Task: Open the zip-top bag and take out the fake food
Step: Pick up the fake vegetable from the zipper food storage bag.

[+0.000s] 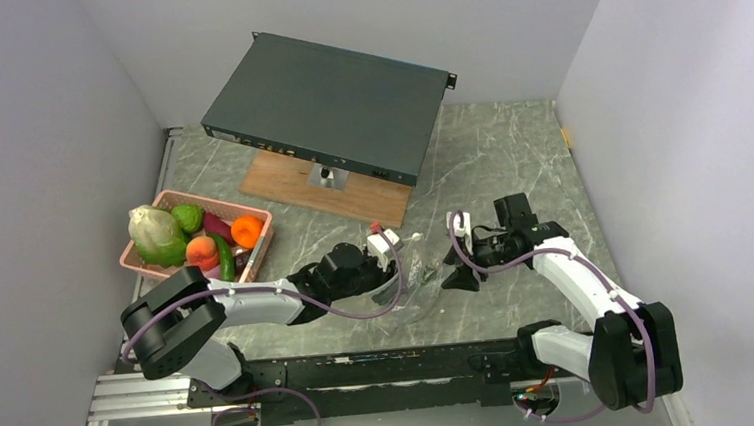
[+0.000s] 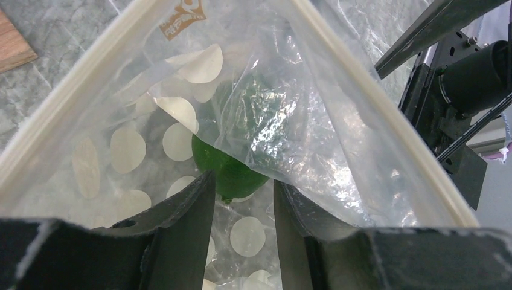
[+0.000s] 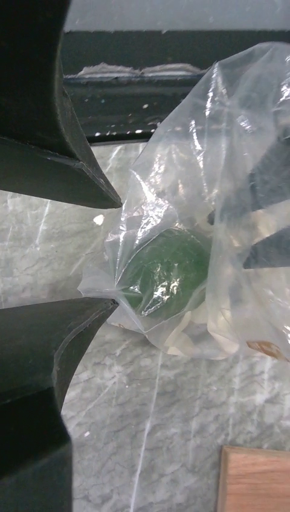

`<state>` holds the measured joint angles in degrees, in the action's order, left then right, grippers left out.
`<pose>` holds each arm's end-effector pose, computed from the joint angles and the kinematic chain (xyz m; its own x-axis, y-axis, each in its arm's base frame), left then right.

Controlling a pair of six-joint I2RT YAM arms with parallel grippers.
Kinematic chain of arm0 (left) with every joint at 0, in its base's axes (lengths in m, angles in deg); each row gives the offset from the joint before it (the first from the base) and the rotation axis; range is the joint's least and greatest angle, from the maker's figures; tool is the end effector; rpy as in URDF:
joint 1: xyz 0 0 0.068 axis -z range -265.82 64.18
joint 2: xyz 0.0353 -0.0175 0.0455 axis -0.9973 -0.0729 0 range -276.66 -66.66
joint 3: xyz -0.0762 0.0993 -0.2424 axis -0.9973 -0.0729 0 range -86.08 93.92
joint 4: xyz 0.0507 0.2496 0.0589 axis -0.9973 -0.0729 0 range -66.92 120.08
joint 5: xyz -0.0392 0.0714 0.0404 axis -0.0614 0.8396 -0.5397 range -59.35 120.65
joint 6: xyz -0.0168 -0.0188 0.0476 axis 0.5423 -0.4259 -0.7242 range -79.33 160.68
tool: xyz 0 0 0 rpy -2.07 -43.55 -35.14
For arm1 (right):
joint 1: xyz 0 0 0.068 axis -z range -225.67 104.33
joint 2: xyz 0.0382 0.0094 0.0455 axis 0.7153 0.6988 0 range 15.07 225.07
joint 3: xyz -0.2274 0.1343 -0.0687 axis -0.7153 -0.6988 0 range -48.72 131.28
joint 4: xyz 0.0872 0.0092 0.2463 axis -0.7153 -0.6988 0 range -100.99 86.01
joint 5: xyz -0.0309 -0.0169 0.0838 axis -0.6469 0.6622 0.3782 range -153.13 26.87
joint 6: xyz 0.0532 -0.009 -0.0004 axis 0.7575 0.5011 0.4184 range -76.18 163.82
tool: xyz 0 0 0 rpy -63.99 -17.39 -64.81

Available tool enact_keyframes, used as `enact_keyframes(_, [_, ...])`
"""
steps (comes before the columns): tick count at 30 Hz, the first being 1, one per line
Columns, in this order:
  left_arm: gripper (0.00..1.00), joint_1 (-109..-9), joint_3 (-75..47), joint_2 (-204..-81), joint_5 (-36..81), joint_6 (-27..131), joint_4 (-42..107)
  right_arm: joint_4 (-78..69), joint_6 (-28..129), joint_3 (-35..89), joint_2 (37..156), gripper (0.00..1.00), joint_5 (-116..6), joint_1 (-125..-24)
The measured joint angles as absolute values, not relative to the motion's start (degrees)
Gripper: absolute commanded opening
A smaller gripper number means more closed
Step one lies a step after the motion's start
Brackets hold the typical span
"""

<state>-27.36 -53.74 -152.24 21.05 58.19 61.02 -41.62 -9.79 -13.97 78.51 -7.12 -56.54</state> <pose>0.1495 -0.2547 0.1751 -0.4666 0.1928 -0.8632 0.8186 0.4637 -0.3389 0.1744 0.0635 0.1987 -0.1855 -0.4939 -0.8495 -0.9805 0.1495 0.1272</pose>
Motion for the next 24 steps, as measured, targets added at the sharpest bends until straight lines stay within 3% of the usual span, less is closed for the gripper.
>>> enact_keyframes(14, [0.45,-27.47,-53.92,-150.91,23.01,57.93,58.7,-36.26,4.75,-9.56,82.12,0.89,-1.79,-55.08])
enact_keyframes(18, [0.45,-27.47,-53.79,-151.28,23.01,57.93,58.27,-30.23,9.62,-9.6,84.04,0.9,-5.33,-56.78])
enact_keyframes(24, [0.46,-27.5,-52.15,-153.23,23.01,57.89,57.96,-28.22,8.2,-11.13,85.33,0.83,-11.18,-60.0])
